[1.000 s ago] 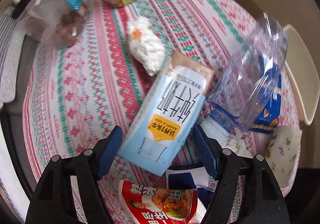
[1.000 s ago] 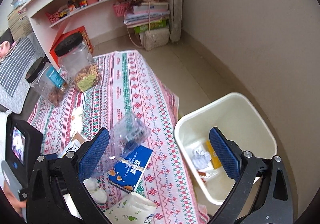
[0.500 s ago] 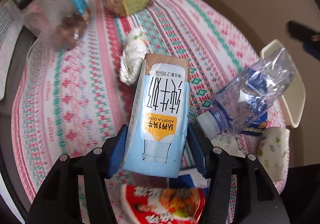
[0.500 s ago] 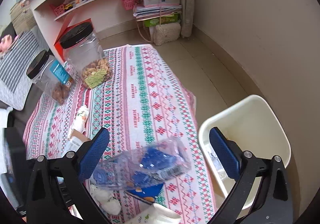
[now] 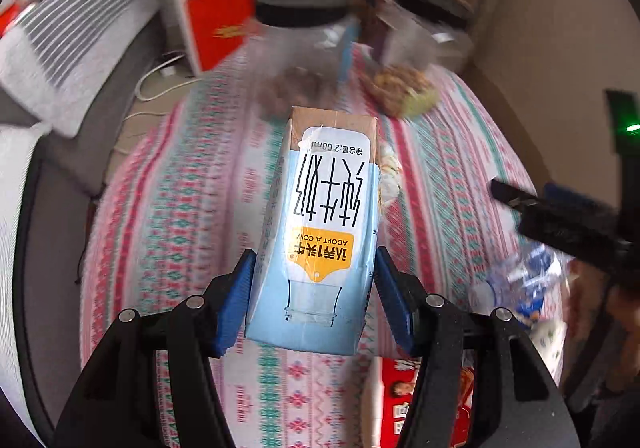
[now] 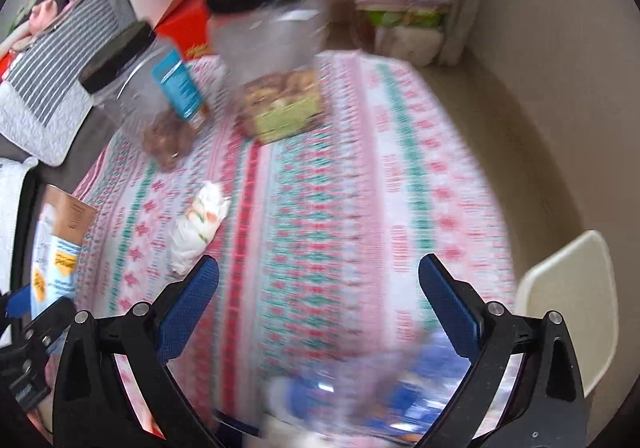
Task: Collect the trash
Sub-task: 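Grasp the light blue milk carton with the left tool while the right tool moves toward the white tissue, then grasp the crumpled white tissue with the right tool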
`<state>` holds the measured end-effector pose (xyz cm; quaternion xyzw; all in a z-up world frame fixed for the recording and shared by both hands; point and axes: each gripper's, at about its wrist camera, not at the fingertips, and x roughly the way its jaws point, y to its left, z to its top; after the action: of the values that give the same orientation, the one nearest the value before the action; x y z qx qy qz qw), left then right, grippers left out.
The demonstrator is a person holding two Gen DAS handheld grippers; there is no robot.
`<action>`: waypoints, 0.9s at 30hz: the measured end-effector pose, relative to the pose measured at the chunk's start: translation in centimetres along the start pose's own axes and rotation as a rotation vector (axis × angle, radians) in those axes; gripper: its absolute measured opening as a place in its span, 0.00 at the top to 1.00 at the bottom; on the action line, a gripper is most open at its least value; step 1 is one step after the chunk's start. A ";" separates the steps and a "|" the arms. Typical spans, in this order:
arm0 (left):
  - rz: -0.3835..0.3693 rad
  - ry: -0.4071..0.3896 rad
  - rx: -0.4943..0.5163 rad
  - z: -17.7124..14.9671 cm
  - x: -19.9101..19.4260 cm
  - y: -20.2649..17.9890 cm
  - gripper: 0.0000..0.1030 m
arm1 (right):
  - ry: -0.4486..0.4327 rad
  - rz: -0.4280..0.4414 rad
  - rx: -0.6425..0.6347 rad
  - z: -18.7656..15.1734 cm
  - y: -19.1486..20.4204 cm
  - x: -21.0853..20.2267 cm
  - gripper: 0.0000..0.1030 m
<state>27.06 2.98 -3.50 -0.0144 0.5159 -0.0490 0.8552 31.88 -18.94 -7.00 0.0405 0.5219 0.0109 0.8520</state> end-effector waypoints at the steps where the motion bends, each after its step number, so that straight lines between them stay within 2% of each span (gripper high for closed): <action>1: 0.002 -0.007 -0.016 0.2 -0.1 0.6 0.43 | 0.022 0.013 0.006 0.3 0.7 0.8 0.07; 7: 0.014 -0.041 -0.088 0.3 -1.5 4.1 0.43 | 0.122 0.070 0.047 1.6 5.0 4.8 0.08; 10: 0.021 -0.040 -0.109 0.3 -1.2 5.1 0.43 | 0.155 0.076 0.053 1.9 6.9 6.5 0.13; 18: 0.043 -0.032 -0.147 0.2 -0.9 7.8 0.43 | 0.178 0.045 0.044 1.9 9.3 8.9 0.23; 21: 0.050 -0.030 -0.150 0.2 -0.9 8.2 0.43 | 0.161 0.032 0.030 1.9 10.3 9.4 0.25; 23: 0.053 -0.029 -0.154 0.0 -1.0 8.5 0.43 | 0.156 0.028 0.019 1.9 11.0 9.7 0.34; 25: 0.057 -0.031 -0.158 0.0 -1.1 8.6 0.43 | 0.147 0.017 0.000 1.8 11.8 9.8 0.60; 27: 0.060 -0.033 -0.160 -0.1 -1.1 8.8 0.43 | 0.146 0.021 0.000 2.1 12.5 10.0 0.64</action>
<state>27.05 11.84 -3.25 -0.0682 0.5042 0.0184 0.8607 38.64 -6.04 -13.94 0.0450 0.5822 0.0227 0.8115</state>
